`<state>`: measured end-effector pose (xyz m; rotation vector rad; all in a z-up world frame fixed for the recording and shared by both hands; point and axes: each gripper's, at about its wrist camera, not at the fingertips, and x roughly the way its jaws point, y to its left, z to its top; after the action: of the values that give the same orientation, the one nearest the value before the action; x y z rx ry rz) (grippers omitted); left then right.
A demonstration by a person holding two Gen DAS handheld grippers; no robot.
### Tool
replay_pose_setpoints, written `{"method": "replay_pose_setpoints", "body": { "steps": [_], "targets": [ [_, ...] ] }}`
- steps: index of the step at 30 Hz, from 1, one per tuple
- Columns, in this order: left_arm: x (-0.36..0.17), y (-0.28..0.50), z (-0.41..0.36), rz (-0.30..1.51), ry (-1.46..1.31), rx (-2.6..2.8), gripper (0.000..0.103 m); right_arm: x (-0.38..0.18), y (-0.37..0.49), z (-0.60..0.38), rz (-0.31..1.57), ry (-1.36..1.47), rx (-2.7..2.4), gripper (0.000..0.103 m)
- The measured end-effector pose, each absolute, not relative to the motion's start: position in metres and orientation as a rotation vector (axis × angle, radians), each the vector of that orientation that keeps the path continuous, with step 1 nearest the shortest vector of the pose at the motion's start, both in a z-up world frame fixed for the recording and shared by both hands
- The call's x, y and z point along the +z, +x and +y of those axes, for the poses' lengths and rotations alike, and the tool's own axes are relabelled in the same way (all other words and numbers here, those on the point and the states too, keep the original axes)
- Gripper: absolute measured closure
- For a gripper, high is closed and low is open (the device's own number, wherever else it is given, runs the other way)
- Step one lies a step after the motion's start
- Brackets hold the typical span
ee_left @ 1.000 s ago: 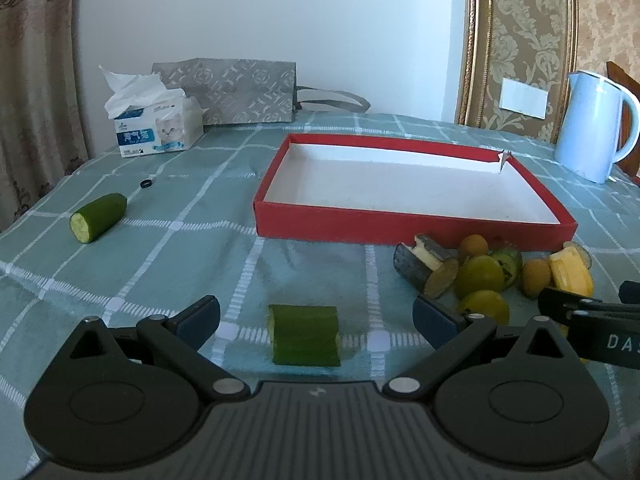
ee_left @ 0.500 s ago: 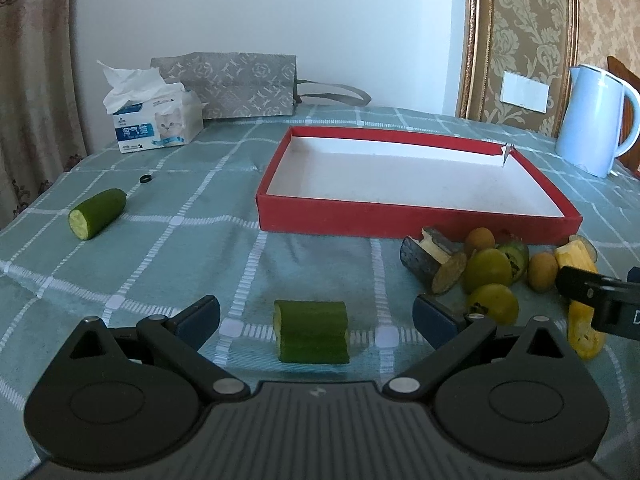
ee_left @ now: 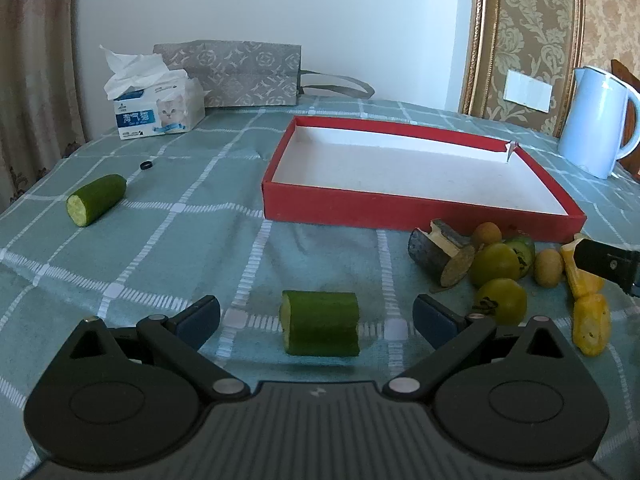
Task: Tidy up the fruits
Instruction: 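Move the left tool toward the cucumber chunk on the cloth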
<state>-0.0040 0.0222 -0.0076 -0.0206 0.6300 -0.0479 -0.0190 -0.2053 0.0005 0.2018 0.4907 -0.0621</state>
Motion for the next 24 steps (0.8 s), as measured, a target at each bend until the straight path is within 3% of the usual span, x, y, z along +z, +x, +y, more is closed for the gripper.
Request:
{"method": "replay_pose_setpoints", "body": {
  "steps": [24],
  "targets": [
    [-0.011,0.000,0.029,0.632,0.018,-0.061,0.000,-0.006,-0.016,-0.206,0.524,0.217,-0.067,0.000]
  ]
}}
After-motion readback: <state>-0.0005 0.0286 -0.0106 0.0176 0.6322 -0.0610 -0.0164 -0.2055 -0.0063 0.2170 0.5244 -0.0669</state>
